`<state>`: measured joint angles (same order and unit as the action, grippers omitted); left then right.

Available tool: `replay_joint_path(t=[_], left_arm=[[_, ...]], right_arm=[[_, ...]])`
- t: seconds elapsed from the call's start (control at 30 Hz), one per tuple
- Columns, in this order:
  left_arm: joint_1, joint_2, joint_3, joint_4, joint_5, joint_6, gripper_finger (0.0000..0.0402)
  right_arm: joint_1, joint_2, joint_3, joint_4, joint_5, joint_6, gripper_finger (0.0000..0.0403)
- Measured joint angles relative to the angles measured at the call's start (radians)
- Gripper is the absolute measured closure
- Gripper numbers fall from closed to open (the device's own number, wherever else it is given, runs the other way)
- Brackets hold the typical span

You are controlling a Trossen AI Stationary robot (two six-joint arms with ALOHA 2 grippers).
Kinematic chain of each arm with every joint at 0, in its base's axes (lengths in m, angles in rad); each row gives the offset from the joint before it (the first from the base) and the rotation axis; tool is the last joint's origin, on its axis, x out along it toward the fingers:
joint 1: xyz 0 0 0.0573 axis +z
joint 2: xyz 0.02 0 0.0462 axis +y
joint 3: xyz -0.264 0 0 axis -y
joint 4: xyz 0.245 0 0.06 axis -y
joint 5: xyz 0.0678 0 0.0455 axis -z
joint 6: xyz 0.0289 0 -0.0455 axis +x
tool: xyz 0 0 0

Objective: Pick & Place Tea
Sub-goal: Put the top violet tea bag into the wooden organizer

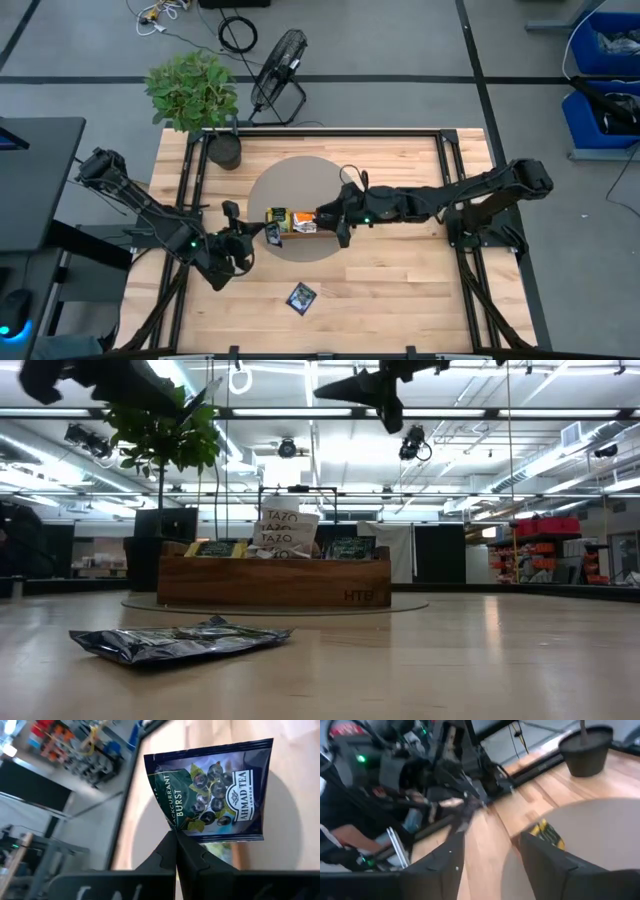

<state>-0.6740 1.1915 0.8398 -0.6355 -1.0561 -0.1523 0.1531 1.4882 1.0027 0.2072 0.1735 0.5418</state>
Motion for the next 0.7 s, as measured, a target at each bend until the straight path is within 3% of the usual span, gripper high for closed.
replay_joint_path(t=[0.17, 0.4, 0.6, 0.7], left_arm=[[0.031, 0.000, 0.000, 0.081, -0.035, 0.142, 0.0400], [0.082, 0.001, 0.000, 0.113, -0.044, 0.244, 0.0400], [0.102, 0.001, 0.000, 0.108, -0.109, 0.255, 0.0400], [0.102, 0.001, 0.000, 0.104, -0.120, 0.262, 0.0400]], right_arm=[[-0.015, 0.032, 0.006, 0.069, -0.016, 0.015, 0.0191], [-0.015, 0.145, 0.164, 0.051, -0.019, -0.045, 0.0192], [-0.024, 0.241, 0.342, -0.161, 0.058, -0.079, 0.0202], [-0.029, 0.282, 0.395, -0.162, 0.062, -0.060, 0.0201]])
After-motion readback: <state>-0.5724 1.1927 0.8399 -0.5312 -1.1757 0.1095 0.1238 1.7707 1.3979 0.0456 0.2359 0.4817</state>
